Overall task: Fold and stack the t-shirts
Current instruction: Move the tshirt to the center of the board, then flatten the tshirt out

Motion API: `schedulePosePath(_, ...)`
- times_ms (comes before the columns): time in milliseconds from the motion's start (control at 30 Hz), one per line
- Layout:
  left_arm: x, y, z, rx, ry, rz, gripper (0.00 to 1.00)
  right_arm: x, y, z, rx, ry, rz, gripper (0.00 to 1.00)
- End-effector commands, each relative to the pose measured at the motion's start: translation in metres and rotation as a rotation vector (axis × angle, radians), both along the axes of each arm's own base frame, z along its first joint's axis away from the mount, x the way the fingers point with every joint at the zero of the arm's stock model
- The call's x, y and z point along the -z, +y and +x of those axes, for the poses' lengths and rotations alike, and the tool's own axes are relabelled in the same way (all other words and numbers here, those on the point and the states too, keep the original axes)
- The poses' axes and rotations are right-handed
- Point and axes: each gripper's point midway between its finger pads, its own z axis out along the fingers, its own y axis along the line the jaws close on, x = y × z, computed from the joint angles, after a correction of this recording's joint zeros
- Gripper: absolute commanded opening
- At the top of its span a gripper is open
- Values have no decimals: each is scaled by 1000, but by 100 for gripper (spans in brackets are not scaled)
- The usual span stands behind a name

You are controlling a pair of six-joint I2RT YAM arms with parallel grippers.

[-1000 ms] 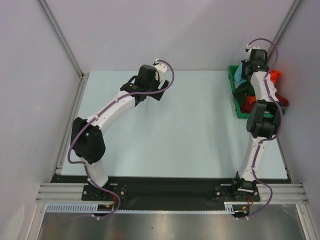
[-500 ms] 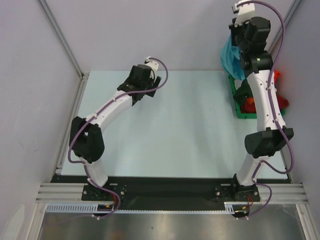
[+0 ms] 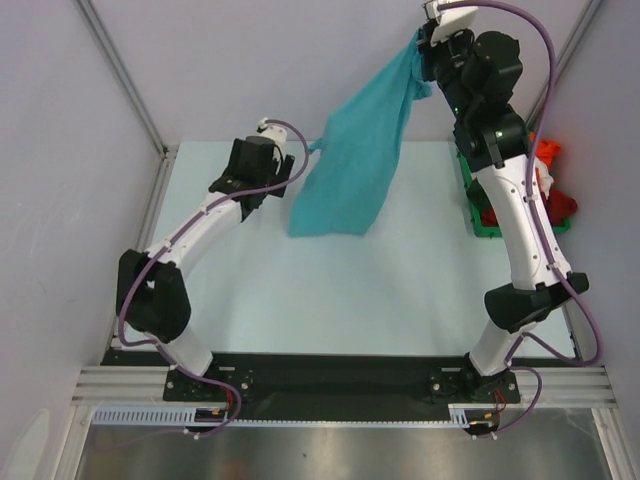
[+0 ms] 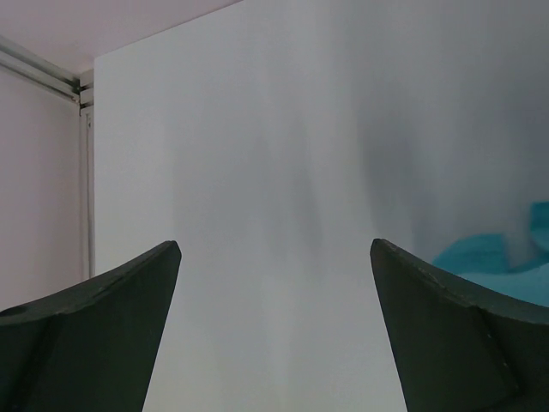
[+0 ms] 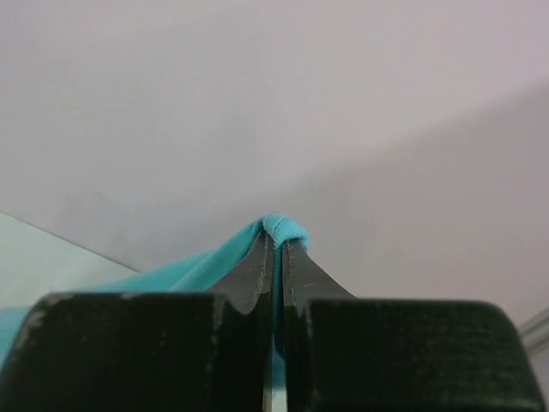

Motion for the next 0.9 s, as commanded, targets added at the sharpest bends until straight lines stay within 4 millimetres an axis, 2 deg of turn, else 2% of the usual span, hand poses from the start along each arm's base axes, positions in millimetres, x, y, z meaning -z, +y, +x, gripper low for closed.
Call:
schedulePosePath(0,-28,-11,-17,78,-59,-50,97,19,-9,14,49,19,17,0)
schedulePosePath(33,-24,-14,-27,108,-47,-47,97,54,-5,28,51,90,-2,0)
schedulePosePath(133,-13,-25,-50,178,-20,-46,96,121,-6,56,65,236,-13,0)
schedulePosePath(167,-7,-33,-58,223,6,-59,94,161,-6,70,74,314,-41,0)
schedulePosePath(200,4,-36,-67,243,36,-56,93,176,-10,77,94,338,-46,0)
schedulePosePath(233,0,-45,-75,271,32,-59,93,192,-15,83,118,367,-47,0)
schedulePosePath(267,4,-52,-83,309,53,-67,92,216,-20,94,139,413,-46,0)
schedulePosePath(300,6,-63,-93,362,69,-71,91,227,-33,100,164,439,-39,0)
schedulePosePath(333,6,-69,-99,399,78,-78,89,236,-39,106,177,457,-35,0)
schedulePosePath(433,7,-114,-128,647,140,-138,85,255,-54,119,217,479,-58,0)
schedulePosePath(467,17,-127,-134,704,181,-145,84,256,-57,121,225,479,-60,0)
schedulePosePath(500,18,-145,-140,771,185,-123,83,262,-65,125,239,487,-56,0)
schedulePosePath(533,26,-155,-144,805,218,-104,83,264,-67,127,242,492,-54,0)
schedulePosePath(567,49,-166,-144,827,278,-79,82,267,-70,129,248,498,-49,0)
schedulePosePath(600,53,-182,-145,877,294,-79,81,273,-77,132,261,510,-48,0)
schedulePosePath(667,69,-198,-142,904,337,-77,75,279,-84,134,269,527,-41,0)
schedulePosePath(700,86,-213,-139,919,375,-74,72,283,-89,133,272,545,-34,0)
schedulePosePath(767,92,-228,-135,938,347,-76,68,286,-100,135,280,562,-29,0)
schedulePosePath(800,100,-233,-139,957,348,-67,70,290,-104,134,282,581,-31,0)
schedulePosePath(867,106,-241,-140,973,350,-70,79,291,-114,132,286,590,-23,0)
